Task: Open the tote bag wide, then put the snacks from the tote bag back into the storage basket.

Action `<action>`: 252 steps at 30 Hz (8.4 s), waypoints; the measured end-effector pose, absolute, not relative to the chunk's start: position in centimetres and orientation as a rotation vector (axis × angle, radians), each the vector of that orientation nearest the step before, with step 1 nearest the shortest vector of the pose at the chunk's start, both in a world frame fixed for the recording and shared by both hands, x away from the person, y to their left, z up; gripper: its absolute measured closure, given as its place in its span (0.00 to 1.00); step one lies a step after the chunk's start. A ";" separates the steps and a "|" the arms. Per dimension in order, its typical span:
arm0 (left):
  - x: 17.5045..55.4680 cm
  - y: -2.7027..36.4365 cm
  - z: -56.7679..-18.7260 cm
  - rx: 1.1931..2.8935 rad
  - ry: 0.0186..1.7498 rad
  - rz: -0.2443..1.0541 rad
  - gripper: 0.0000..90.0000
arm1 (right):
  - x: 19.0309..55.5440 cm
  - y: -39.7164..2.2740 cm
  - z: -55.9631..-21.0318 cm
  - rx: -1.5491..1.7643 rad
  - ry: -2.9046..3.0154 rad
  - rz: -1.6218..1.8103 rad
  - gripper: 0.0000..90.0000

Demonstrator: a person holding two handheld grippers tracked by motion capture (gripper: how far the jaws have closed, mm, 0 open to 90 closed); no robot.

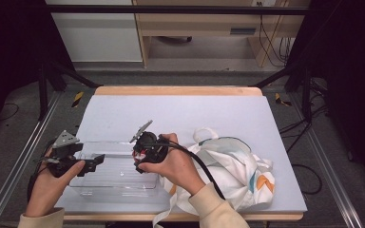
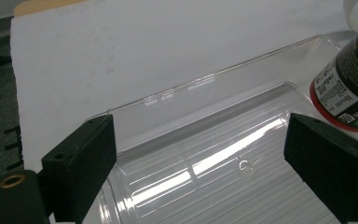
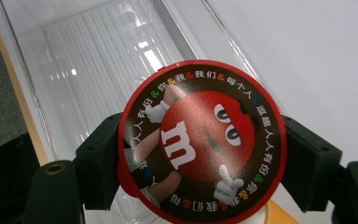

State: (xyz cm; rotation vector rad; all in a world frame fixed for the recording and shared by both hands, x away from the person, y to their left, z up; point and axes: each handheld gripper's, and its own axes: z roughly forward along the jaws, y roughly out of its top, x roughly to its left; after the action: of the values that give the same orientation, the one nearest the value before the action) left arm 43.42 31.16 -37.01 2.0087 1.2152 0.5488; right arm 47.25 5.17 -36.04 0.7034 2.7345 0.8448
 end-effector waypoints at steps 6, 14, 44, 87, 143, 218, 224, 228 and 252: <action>43.4 31.2 -37.0 2.007 1.215 0.548 0.10 | 47.3 5.3 -36.6 0.704 2.738 0.832 0.29; 43.4 31.2 -37.0 2.009 1.215 0.547 0.10 | 47.5 5.4 -37.2 0.710 2.736 0.823 0.29; 43.4 31.3 -37.0 2.009 1.217 0.543 0.10 | 48.2 5.7 -39.2 0.731 2.747 0.797 0.29; 43.4 31.3 -37.1 2.009 1.216 0.540 0.10 | 48.3 6.1 -40.3 0.709 2.766 0.751 0.29; 43.5 31.3 -37.3 2.029 1.211 0.530 0.10 | 48.5 6.6 -41.1 0.694 2.834 0.673 0.24; 43.4 30.5 -37.1 2.048 1.197 0.553 0.09 | 44.4 -1.1 -35.8 0.761 2.538 1.038 0.08; 43.4 29.4 -37.1 2.074 1.163 0.549 0.09 | 44.3 -2.5 -35.2 0.799 2.502 1.027 0.08; 43.3 29.1 -37.0 2.076 1.152 0.547 0.09 | 44.0 -3.9 -34.7 0.815 2.472 1.034 0.07; 43.2 28.0 -37.0 2.084 1.119 0.547 0.08 | 43.7 -9.5 -31.8 0.929 2.305 1.122 0.07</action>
State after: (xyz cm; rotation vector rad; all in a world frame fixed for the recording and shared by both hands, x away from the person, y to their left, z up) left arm 43.17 27.98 -36.98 2.0836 1.1194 0.5466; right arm 43.70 -9.47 -31.80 0.9289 2.3050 1.1219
